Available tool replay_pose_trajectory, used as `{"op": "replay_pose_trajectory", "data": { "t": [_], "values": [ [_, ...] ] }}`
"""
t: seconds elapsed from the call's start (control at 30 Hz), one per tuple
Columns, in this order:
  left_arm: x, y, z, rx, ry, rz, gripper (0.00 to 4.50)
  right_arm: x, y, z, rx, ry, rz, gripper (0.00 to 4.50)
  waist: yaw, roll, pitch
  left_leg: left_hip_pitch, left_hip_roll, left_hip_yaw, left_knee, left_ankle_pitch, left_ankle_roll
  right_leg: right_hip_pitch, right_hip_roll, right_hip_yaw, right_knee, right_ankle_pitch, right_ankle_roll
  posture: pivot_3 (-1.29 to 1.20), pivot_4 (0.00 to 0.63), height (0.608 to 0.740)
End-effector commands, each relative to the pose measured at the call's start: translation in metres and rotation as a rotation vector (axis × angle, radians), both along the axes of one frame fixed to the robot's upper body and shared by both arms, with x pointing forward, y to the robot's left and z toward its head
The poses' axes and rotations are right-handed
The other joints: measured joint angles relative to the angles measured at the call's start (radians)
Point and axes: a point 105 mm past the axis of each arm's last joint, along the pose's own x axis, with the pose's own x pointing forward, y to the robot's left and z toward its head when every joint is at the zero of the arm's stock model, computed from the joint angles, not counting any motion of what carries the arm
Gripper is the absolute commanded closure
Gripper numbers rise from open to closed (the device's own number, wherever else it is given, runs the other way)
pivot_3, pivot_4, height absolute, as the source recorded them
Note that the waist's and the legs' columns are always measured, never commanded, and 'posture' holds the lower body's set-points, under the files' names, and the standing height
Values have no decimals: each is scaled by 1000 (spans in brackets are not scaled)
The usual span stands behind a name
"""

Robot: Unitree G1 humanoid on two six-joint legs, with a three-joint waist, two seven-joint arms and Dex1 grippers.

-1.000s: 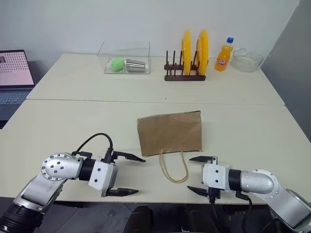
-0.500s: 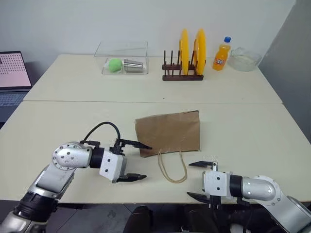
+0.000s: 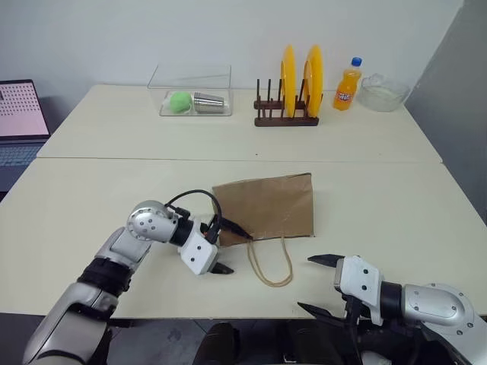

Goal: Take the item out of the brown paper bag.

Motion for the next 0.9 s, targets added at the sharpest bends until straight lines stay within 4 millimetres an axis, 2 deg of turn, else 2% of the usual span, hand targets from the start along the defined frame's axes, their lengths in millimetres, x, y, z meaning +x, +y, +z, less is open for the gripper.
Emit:
{"op": "replay_pose_trajectory", "data": {
  "t": [0.03, 0.4, 0.67, 0.77, 0.9],
  "values": [
    [5, -6, -3, 10, -57, -41, 51, -2, 5, 11, 13, -37, 8, 0, 1, 0, 0, 0, 0, 0, 0, 0, 0, 0, 0, 0, 0, 0, 0, 0, 150, 740],
    [5, -26, -10, -57, -148, -81, 51, -1, 2, 12, -32, -71, 4, 0, 10, 0, -2, 0, -1, 0, 1, 0, 0, 1, -1, 0, 0, 1, 1, 0, 150, 740],
    [3, -39, -6, -149, -185, -76, 51, -3, 3, 16, -23, -85, 13, 0, 21, 0, -2, 0, -2, 0, 1, 0, 0, 2, -2, 0, -1, 1, 2, 0, 150, 740],
    [4, -36, 5, -211, -203, -49, 51, -4, 3, 19, -14, -85, 10, 0, 21, 0, -2, 0, -2, 0, 1, 0, 0, 2, -2, 0, -1, 1, 2, 0, 150, 740],
    [-8, -21, 6, -236, -187, -49, 51, -7, 2, 18, -9, -72, 9, 0, 18, 0, -2, 0, -1, 0, 0, 0, 0, 1, -2, 0, -1, 1, 2, 0, 150, 740]
  ]
}}
